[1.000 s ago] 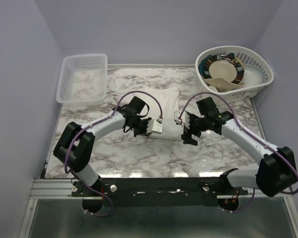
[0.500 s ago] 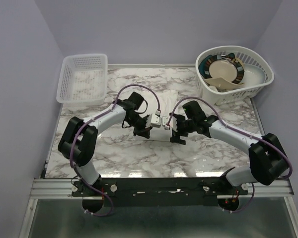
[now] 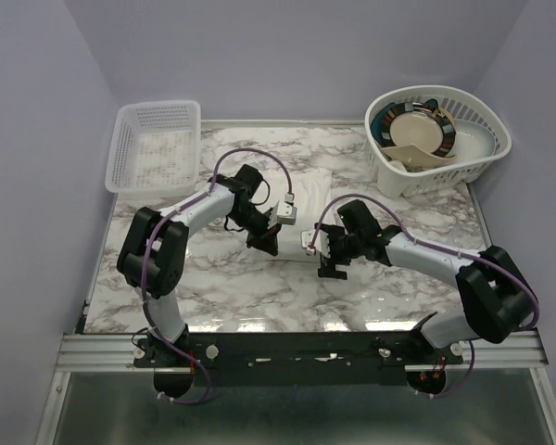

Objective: Roll the t-shirts
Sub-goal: Roll the T-shirt to the center of the board.

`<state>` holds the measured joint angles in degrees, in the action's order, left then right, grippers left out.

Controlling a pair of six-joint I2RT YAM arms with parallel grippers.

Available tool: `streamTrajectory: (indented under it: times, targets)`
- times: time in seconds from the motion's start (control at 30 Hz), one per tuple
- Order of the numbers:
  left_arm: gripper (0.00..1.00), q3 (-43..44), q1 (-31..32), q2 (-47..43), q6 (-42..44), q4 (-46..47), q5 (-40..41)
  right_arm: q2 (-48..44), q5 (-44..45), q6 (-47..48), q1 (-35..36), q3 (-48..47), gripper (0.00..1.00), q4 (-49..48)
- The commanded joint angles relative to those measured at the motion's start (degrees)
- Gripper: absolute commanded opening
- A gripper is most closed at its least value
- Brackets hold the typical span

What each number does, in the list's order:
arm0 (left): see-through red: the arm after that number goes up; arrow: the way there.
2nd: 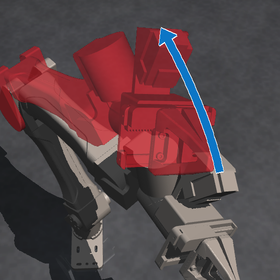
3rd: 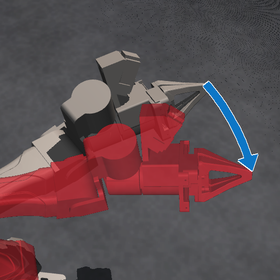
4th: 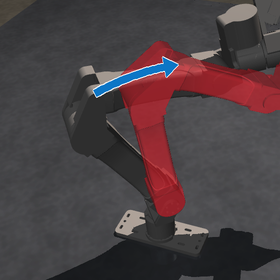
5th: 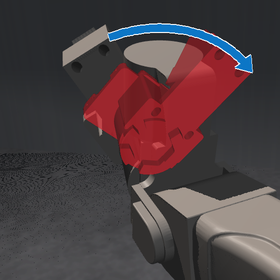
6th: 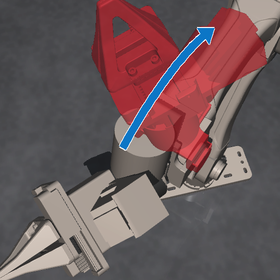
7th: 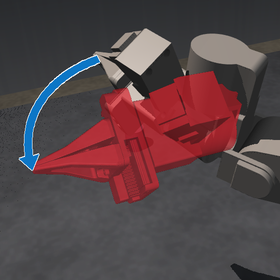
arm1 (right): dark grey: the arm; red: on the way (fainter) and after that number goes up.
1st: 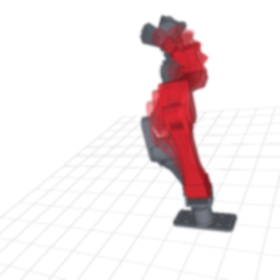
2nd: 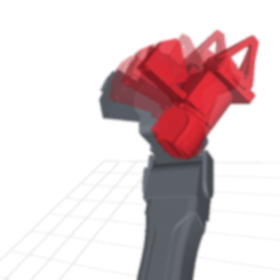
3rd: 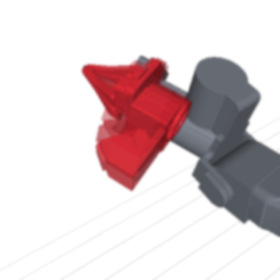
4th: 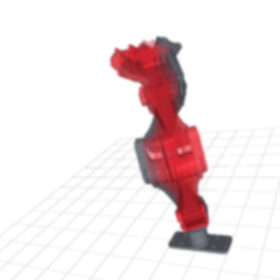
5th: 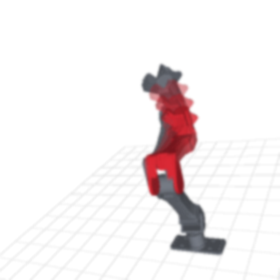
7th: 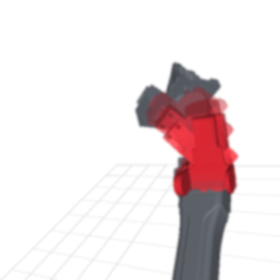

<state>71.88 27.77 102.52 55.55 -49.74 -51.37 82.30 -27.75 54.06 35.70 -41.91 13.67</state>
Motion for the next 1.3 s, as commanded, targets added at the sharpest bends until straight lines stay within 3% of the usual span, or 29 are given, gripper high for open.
streamTrajectory:
  times: [0.0, 0.17, 0.27, 0.3, 0.4, 0.43, 0.53, 0.57, 0.6, 0.7, 0.73, 0.97, 1.17, 1.27]
  targets:
    - [0.0, 1.8, -0.9, 1.3, 3.2, -5.3, -4.3, 2.8, 4.3, -0.8, 0.9, -0.8, 1.0, -3.6]
    - [0.0, 2.8, -1.4, 2.5, 4.2, -6.7, -5.3, 4.9, 7.4, -2.6, 1.2, -1.3, 0.96, -5.3]
    - [0.0, 3.4, -1.7, 2.9, 4.1, -7.0, -5.7, 5.3, 7.4, -1.6, 1.2, -1.0, 0.77, -4.8]
    - [0.0, 3.9, -1.8, 3.1, 4.1, -7.0, -5.8, 5.4, 7.4, -1.5, 1.3, -0.8, 0.62, -4.9]
    - [0.01, 3.9, -1.9, 3.1, 3.3, -6.8, -4.8, 5.3, 7.7, -1.9, 1.2, -0.8, 0.34, -5.2]
    - [0.17, 3.6, -2.0, 3.0, 2.3, -6.2, -4.1, 5.3, 7.7, -2.2, 1.2, -1.0, 0.29, -5.1]
    - [0.41, -1.0, -2.7, -1.5, -2.6, 0.5, -0.4, 5.5, 7.4, -1.6, 1.2, -2.3, 0.16, -3.6]
    - [0.45, -2.7, -2.9, -5.6, -4.4, 6.5, 1.1, 5.6, 7.4, -1.4, 1.2, -2.9, 0.04, -3.1]
    - [0.49, -6.3, -2.9, -7.9, -5.7, 9.2, 4.1, 5.7, 7.5, -1.4, 1.2, -3.3, 0.0, -2.9]
    - [0.64, -14.8, -2.9, -17.2, -9.0, 20.0, 8.1, 5.9, 6.7, -0.6, 1.1, -5.4, 0.0, -0.4]
    - [0.98, -17.1, -2.8, -19.4, -9.6, 22.6, 9.9, 6.3, 6.6, -0.7, 1.1, -5.9, 0.0, 0.1]
    - [0.99, -28.9, -0.1, -28.2, -14.9, 37.0, 16.4, 6.8, 6.0, -1.8, 1.0, -7.5, 0.0, 2.3]
    - [0.99, -33.7, 4.6, -27.8, -15.1, 45.3, 19.8, 6.3, 5.7, -2.2, 1.0, -6.9, 0.01, 3.1]
    - [0.99, -35.5, 7.1, -27.5, -14.4, 48.8, 25.3, 5.7, 5.2, -2.4, 1.0, -6.3, 0.01, 3.3]
